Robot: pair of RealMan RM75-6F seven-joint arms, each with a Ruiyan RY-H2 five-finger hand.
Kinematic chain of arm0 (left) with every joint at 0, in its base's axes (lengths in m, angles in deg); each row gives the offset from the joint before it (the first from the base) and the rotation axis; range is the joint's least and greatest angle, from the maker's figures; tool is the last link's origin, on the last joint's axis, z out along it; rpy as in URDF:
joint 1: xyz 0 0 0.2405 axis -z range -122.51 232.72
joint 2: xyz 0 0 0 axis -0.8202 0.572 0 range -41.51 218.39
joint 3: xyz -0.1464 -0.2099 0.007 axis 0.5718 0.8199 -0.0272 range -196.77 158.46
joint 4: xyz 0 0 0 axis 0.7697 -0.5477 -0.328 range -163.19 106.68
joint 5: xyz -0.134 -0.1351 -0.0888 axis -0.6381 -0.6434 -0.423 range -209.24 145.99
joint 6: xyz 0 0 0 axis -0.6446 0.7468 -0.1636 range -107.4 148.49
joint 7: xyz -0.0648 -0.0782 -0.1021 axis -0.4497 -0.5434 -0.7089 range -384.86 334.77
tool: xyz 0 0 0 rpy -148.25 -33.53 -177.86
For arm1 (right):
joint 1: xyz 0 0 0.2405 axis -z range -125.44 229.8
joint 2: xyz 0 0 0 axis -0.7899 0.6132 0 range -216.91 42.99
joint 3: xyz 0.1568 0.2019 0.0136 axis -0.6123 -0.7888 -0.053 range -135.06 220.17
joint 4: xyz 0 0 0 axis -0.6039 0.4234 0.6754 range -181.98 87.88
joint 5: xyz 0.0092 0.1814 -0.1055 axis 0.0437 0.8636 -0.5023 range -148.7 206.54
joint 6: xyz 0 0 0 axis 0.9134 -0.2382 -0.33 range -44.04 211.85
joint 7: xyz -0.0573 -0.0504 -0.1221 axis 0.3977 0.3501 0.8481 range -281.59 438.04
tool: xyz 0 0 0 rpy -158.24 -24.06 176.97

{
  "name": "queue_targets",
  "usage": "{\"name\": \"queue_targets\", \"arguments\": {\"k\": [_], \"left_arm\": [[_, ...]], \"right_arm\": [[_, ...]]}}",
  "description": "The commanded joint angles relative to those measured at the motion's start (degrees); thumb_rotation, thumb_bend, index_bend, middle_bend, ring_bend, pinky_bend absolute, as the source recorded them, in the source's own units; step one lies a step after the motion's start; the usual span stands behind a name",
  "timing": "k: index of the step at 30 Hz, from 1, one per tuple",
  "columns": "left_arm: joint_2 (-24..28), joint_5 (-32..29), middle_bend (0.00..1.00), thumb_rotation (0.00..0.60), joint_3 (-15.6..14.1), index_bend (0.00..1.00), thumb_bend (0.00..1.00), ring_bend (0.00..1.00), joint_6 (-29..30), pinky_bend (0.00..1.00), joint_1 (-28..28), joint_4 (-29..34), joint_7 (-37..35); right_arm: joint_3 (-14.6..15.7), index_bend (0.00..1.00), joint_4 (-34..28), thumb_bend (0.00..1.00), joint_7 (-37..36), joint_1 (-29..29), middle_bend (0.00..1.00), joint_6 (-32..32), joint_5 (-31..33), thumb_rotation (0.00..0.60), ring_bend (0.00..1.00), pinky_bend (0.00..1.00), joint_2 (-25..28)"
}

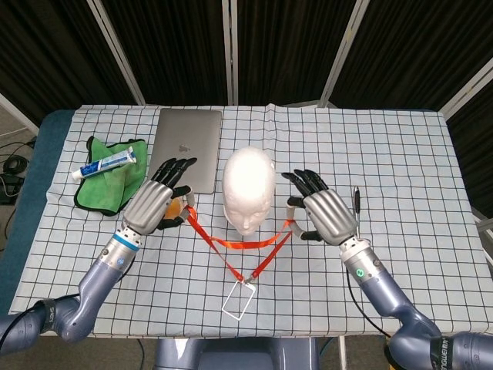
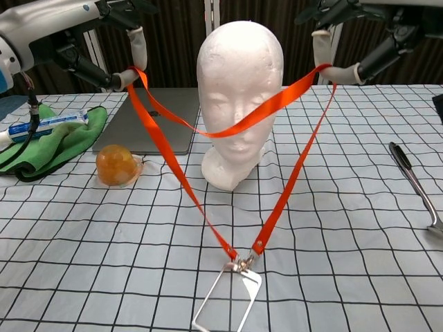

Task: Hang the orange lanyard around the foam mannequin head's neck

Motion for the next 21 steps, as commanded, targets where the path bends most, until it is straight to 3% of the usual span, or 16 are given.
{"name": "queue_targets", "arguments": {"k": [1, 6, 16, 21], "left_arm": [[1.45, -7.45, 0.0, 0.6, 3.42, 0.76, 0.53, 0.0, -1.98, 0.0, 1.47, 3.15, 4.87], [2.73, -17.09, 0.0, 0.6, 6.15, 0.76, 0.54, 0.0, -3.25, 0.0, 3.45, 5.3, 10.66], [3.54, -28.67, 0.0, 0.6, 10.37, 0.77, 0.54, 0.0, -5.78, 0.0, 7.88, 5.4, 12.95], [4.61, -34.22, 0.0, 0.6, 11.8, 0.77, 0.54, 0.0, -6.49, 0.0, 10.36, 5.82, 14.95]], "right_arm": [[-2.79, 0.73, -1.31, 0.62, -2.08, -0.9, 0.09, 0.46, 4.34, 0.6, 0.0, 0.0, 1.1], [-5.88, 0.73, -1.18, 0.62, -6.14, -1.3, 0.09, 1.43, 10.79, 0.6, 0.0, 0.0, 2.54], [-10.01, 0.73, 0.73, 0.62, -13.59, -1.99, 0.09, 5.14, 20.1, 0.6, 0.0, 0.0, 5.04], [-11.21, 0.73, 2.31, 0.62, -13.9, -3.41, 0.09, 6.64, 22.99, 0.6, 0.0, 0.0, 6.07]]}}
